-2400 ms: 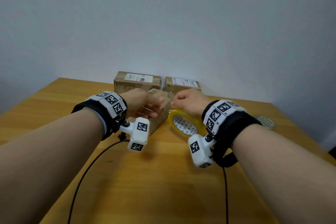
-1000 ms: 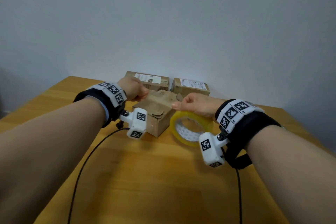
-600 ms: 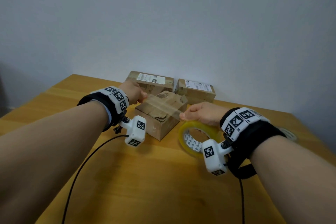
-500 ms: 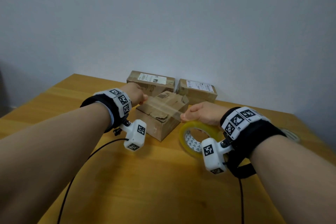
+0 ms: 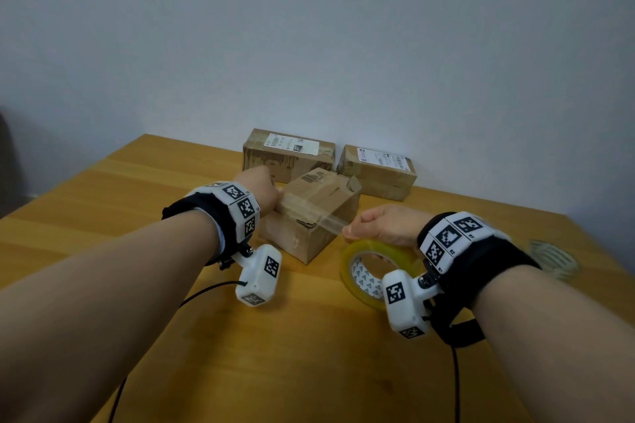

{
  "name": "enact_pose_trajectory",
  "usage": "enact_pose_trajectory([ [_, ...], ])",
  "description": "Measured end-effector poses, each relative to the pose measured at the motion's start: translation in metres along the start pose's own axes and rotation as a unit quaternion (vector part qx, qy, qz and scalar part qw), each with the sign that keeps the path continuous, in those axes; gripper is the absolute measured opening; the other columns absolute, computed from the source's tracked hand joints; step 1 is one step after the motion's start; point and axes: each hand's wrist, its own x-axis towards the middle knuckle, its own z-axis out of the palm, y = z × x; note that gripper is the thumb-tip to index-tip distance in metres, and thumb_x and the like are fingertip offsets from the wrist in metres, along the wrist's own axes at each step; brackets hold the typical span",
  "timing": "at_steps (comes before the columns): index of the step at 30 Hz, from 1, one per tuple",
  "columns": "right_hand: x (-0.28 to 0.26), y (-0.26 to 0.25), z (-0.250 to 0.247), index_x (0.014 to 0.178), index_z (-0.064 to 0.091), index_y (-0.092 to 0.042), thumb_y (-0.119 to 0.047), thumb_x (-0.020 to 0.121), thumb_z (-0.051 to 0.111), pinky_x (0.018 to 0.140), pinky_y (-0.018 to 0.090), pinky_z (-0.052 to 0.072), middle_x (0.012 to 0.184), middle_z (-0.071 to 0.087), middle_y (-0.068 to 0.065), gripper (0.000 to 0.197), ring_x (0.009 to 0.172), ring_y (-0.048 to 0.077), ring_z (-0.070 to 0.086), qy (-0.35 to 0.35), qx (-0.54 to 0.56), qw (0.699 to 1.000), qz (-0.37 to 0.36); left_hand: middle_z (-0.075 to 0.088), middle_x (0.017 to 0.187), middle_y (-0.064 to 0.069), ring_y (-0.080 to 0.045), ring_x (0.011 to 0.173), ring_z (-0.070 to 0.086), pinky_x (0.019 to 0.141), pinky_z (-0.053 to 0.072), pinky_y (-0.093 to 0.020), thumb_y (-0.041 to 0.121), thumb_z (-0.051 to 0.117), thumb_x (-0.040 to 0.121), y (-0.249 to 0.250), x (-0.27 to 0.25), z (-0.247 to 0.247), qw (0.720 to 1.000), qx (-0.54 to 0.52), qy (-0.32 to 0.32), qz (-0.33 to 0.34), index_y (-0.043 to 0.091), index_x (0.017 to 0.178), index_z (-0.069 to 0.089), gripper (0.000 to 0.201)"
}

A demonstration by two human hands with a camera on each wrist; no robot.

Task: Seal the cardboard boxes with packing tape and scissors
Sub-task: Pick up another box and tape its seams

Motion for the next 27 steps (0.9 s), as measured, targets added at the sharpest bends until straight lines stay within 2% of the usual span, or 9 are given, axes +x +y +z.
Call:
enact_pose_trajectory([
  [3,-0.003,0.003,0.002,0.092,0.072,-0.023,-0.045,0.085,0.07,0.076,0.031,0.057,0.092,0.076,0.003,0.023,0.079,0.019,0.071,0.003,0.001,1.0,0.006,0.06,0.086,-0.008,-0.024,0.078,0.054,0.059,0.041,-0.028,0.028,0.05,0.097,0.002,-0.001,0.006,1.0,0.01,0.008,0.009,0.006,0.098,0.056,0.023],
  [6,-0.005,0.004,0.002,0.092,0.072,-0.022,-0.044,0.085,0.071,0.071,0.028,0.055,0.089,0.076,0.002,0.023,0.072,0.015,0.07,0.0,0.005,1.0,0.006,0.062,0.1,-0.011,-0.024,0.084,0.056,0.068,0.044,-0.031,0.027,0.051,0.097,0.0,-0.001,0.01,1.0,0.015,0.014,0.012,0.006,0.108,0.054,0.025],
  [9,-0.007,0.001,0.004,0.094,0.071,-0.022,-0.044,0.087,0.068,0.066,0.025,0.053,0.085,0.074,-0.001,0.023,0.066,0.01,0.068,-0.008,-0.012,1.0,0.006,0.061,0.102,-0.01,-0.024,0.086,0.056,0.07,0.045,-0.031,0.028,0.05,0.097,-0.003,-0.002,0.011,1.0,0.011,0.009,0.013,0.007,0.11,0.052,0.024],
  [15,-0.01,-0.004,0.008,0.098,0.07,-0.023,-0.049,0.088,0.066,0.067,0.025,0.053,0.085,0.073,-0.002,0.028,0.068,0.012,0.068,-0.021,-0.051,0.998,0.022,0.058,0.096,-0.008,-0.023,0.084,0.054,0.069,0.042,-0.03,0.025,0.048,0.098,-0.005,-0.005,0.013,1.0,0.014,0.01,0.016,0.007,0.11,0.05,0.021],
  [18,-0.012,-0.006,0.01,0.099,0.069,-0.024,-0.052,0.088,0.064,0.072,0.027,0.054,0.087,0.073,-0.002,0.031,0.071,0.013,0.068,-0.019,-0.076,0.997,0.027,0.06,0.097,-0.009,-0.023,0.082,0.055,0.067,0.043,-0.031,0.025,0.048,0.098,-0.005,-0.004,0.015,0.999,0.02,0.02,0.024,0.008,0.108,0.049,0.02],
  [21,-0.013,-0.008,0.012,0.095,0.07,-0.027,-0.058,0.084,0.066,0.086,0.034,0.057,0.094,0.074,-0.001,0.033,0.084,0.017,0.071,-0.008,-0.099,0.995,0.031,0.061,0.099,-0.011,-0.025,0.081,0.056,0.066,0.044,-0.033,0.025,0.049,0.097,-0.007,0.0,0.015,0.997,0.061,0.014,0.034,0.01,0.105,0.048,0.017],
  [23,-0.012,-0.009,0.015,0.096,0.071,-0.029,-0.061,0.082,0.066,0.096,0.041,0.054,0.1,0.073,-0.001,0.034,0.093,0.019,0.069,-0.001,-0.112,0.993,0.033,0.056,0.106,-0.012,-0.028,0.089,0.055,0.074,0.048,-0.037,0.031,0.051,0.096,-0.01,0.003,0.014,0.995,0.094,0.015,0.035,0.013,0.106,0.049,0.021],
  [25,-0.014,-0.012,0.018,0.103,0.07,-0.028,-0.06,0.084,0.064,0.1,0.044,0.05,0.106,0.071,0.0,0.038,0.1,0.02,0.066,-0.001,-0.125,0.992,0.033,0.052,0.108,-0.012,-0.029,0.094,0.053,0.082,0.049,-0.04,0.035,0.051,0.096,-0.012,0.005,0.013,0.994,0.105,0.017,0.027,0.014,0.107,0.05,0.024],
  [27,-0.014,-0.014,0.021,0.108,0.069,-0.025,-0.06,0.085,0.064,0.102,0.044,0.049,0.109,0.07,0.0,0.041,0.103,0.022,0.065,0.004,-0.128,0.991,0.037,0.054,0.105,-0.013,-0.028,0.089,0.054,0.078,0.05,-0.041,0.034,0.052,0.096,-0.013,0.005,0.015,0.995,0.093,0.018,0.029,0.014,0.11,0.048,0.025],
])
